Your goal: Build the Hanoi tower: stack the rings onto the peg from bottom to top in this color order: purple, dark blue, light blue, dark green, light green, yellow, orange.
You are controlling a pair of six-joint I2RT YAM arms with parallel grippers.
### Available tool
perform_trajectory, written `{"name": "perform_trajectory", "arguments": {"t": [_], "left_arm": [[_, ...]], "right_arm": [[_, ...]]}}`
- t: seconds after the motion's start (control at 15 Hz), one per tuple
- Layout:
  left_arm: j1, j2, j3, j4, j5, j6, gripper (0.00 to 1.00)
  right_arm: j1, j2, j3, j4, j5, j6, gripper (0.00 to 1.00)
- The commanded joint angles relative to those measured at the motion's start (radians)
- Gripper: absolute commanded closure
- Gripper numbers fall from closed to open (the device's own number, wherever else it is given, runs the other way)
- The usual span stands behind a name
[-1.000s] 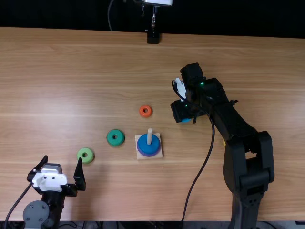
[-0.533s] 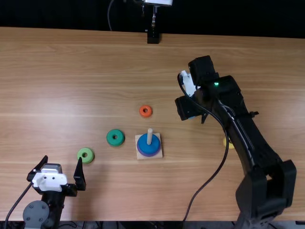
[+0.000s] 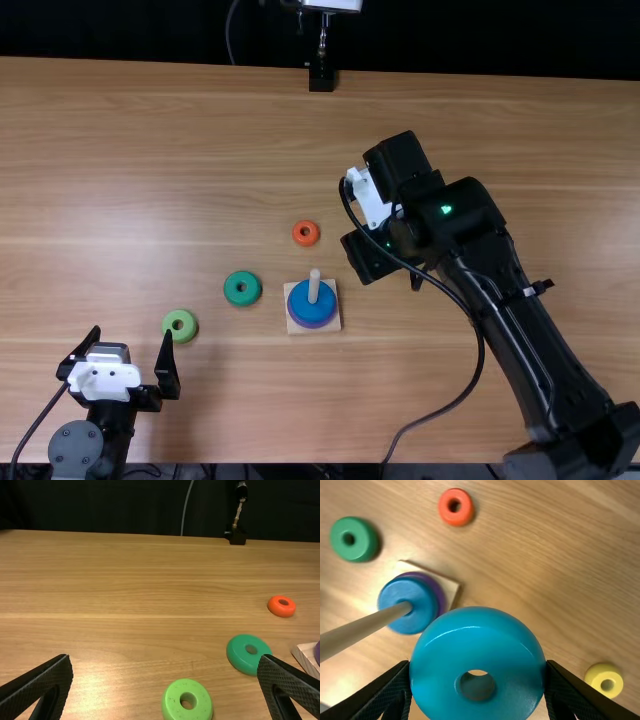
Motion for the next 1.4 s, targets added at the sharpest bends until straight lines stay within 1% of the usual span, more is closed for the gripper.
{"name": "perform_trajectory", "arguments": {"t": [0.0, 0.4, 0.87, 1.13, 1.27, 1.33], "left_arm": [[0.008, -0.012, -0.053, -0.015, 0.011, 0.005, 0.00], [0.008, -0.012, -0.053, -0.015, 0.011, 0.005, 0.00], [0.008, -0.012, -0.053, -0.015, 0.009, 0.005, 0.00], [0.008, -0.012, -0.053, -0.015, 0.011, 0.005, 0.00], [0.008, -0.012, -0.053, -0.015, 0.011, 0.005, 0.00], [0.008, -0.012, -0.053, -0.015, 0.011, 0.005, 0.00]], "right_arm": [[0.034, -0.032, 0.050, -0.015, -0.004, -0.004, 1.00], [0.114, -0.030, 0.109, -0.034, -0.004, 0.007, 1.00], [0.120, -0.027, 0.163, -0.030, -0.006, 0.009, 1.00], [0.162, -0.026, 0.183, -0.032, -0.006, 0.013, 1.00], [0.163, -0.026, 0.182, -0.032, -0.006, 0.046, 1.00], [0.163, -0.026, 0.182, -0.032, -0.006, 0.050, 1.00]]}}
